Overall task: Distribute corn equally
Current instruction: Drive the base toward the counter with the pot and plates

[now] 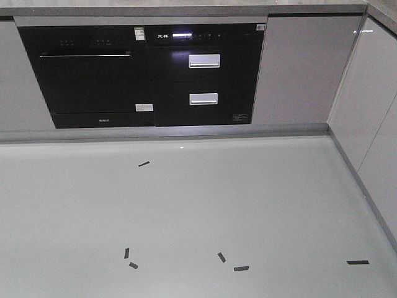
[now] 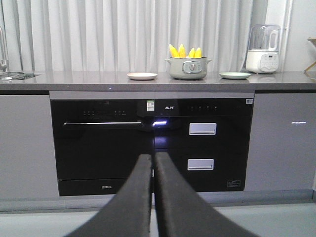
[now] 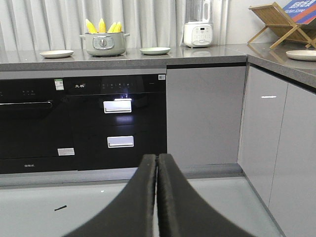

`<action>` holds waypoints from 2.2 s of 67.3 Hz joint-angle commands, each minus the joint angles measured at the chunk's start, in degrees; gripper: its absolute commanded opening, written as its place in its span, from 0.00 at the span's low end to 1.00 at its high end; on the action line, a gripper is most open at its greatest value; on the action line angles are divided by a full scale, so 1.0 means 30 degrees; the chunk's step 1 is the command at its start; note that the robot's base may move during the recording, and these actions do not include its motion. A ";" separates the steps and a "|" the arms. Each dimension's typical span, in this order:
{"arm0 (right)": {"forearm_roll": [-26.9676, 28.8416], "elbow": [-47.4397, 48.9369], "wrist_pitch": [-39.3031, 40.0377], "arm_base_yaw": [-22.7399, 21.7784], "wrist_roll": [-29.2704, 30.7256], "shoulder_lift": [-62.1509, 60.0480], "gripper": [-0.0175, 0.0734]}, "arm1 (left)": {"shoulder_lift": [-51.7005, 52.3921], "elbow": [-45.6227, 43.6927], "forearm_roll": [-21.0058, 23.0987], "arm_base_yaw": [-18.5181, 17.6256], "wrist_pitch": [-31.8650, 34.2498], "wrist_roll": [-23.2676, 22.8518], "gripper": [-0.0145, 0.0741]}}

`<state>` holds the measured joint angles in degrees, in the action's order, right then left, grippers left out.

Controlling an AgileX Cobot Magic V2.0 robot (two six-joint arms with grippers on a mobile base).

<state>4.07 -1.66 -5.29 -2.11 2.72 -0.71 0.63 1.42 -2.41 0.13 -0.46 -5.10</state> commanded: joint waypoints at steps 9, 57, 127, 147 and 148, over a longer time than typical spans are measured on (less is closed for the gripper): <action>-0.0141 -0.0131 0.1410 -0.0090 -0.0064 -0.0119 0.19 | 0.0317 -0.0322 0.0126 -0.0017 0.1333 -0.0021 0.16; -0.0141 -0.0131 0.1410 -0.0090 -0.0064 -0.0119 0.19 | 0.0317 -0.0322 0.0126 -0.0017 0.1333 -0.0021 0.16; -0.0141 -0.0131 0.1410 -0.0090 -0.0064 -0.0119 0.19 | 0.0317 -0.0322 0.0126 -0.0017 0.1333 -0.0021 0.16; -0.0141 -0.0131 0.1410 -0.0090 -0.0064 -0.0119 0.19 | 0.0317 -0.0322 0.0126 -0.0017 0.1333 -0.0021 0.16; -0.0141 -0.0131 0.1410 -0.0090 -0.0064 -0.0119 0.19 | 0.0317 -0.0322 0.0126 -0.0017 0.1333 -0.0021 0.16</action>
<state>4.07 -1.66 -5.29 -2.11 2.72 -0.71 0.63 1.42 -2.41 0.13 -0.46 -5.10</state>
